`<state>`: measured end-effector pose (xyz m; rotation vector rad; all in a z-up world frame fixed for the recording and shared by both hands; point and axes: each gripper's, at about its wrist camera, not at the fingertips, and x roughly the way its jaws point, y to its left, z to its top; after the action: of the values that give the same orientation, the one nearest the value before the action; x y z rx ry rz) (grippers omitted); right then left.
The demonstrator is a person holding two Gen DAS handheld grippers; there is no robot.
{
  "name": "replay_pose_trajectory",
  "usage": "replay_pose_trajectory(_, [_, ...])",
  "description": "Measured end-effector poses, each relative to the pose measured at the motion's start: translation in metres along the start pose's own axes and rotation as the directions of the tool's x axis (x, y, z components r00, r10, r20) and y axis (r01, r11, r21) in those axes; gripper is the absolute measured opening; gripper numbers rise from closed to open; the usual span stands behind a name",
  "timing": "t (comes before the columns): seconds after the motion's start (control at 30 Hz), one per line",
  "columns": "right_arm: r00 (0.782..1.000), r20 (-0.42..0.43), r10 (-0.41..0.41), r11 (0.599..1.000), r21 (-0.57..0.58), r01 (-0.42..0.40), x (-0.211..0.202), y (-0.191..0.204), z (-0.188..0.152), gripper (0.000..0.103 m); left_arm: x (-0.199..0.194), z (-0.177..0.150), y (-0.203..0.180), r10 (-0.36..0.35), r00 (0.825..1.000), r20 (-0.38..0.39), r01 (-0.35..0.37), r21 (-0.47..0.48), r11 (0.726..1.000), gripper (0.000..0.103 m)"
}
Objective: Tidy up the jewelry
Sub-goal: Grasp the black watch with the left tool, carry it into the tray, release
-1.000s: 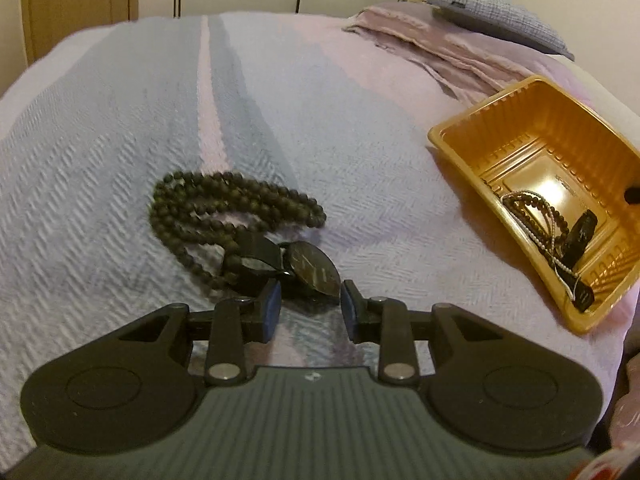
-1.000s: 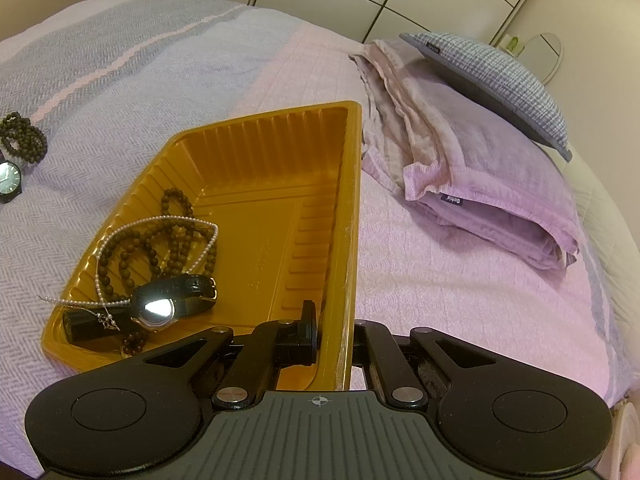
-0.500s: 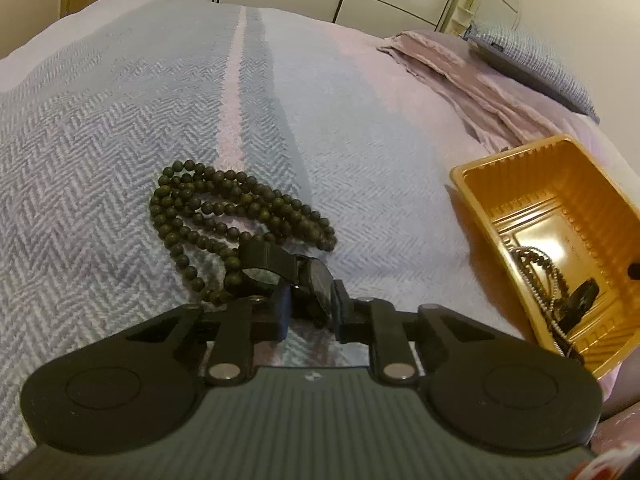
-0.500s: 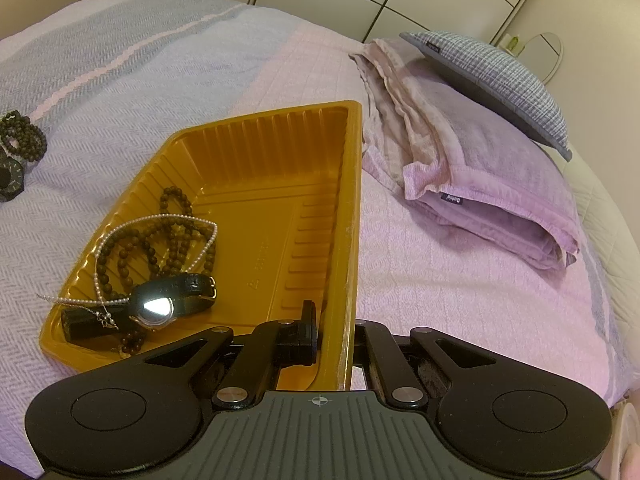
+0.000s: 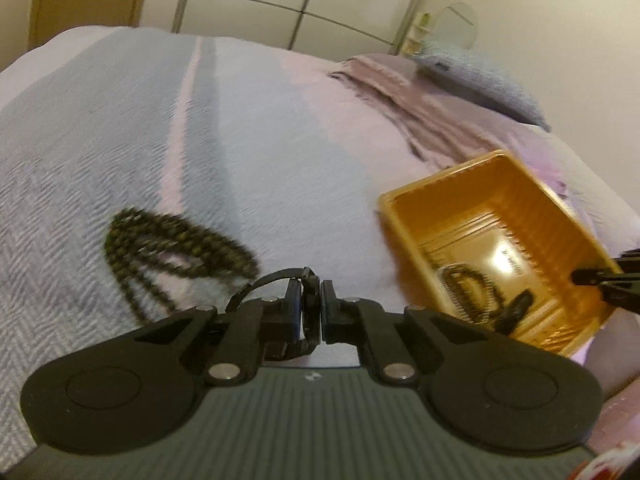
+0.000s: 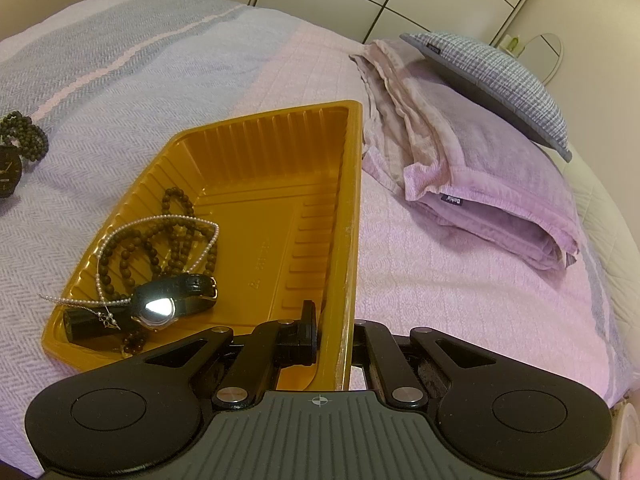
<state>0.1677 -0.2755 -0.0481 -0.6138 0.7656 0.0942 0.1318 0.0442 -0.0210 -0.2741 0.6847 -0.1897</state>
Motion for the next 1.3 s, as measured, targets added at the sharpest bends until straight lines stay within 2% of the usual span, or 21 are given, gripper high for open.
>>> replay_pose_trajectory(0.27, [1.000, 0.000, 0.001, 1.000, 0.002, -0.001, -0.001, 0.001, 0.000, 0.004, 0.008, 0.012, -0.048, -0.138, 0.990, -0.010, 0.138, 0.053, 0.989, 0.008])
replay_pose_trajectory(0.43, [1.000, 0.002, 0.003, 1.000, 0.003, -0.003, -0.001, 0.001, 0.000, 0.004, 0.017, 0.016, -0.083, -0.230, 0.973, -0.036, 0.232, 0.093, 0.968, 0.008])
replay_pose_trajectory(0.57, [1.000, 0.002, 0.005, 1.000, 0.004, -0.005, -0.001, -0.001, -0.001, 0.004, 0.027, 0.016, -0.106, -0.270, 0.961, -0.059, 0.276, 0.131, 0.952, 0.008])
replay_pose_trajectory(0.83, [1.000, 0.000, 0.008, 1.000, 0.006, -0.008, 0.000, -0.002, -0.001, 0.004, 0.054, 0.016, -0.131, -0.301, 0.948, -0.107, 0.314, 0.151, 0.937, 0.008])
replay_pose_trajectory(1.3, [1.000, -0.002, 0.008, 1.000, 0.006, -0.008, 0.002, -0.003, -0.002, 0.004, 0.076, 0.017, -0.146, -0.306, 0.939, -0.158, 0.331, 0.169, 0.928, 0.008])
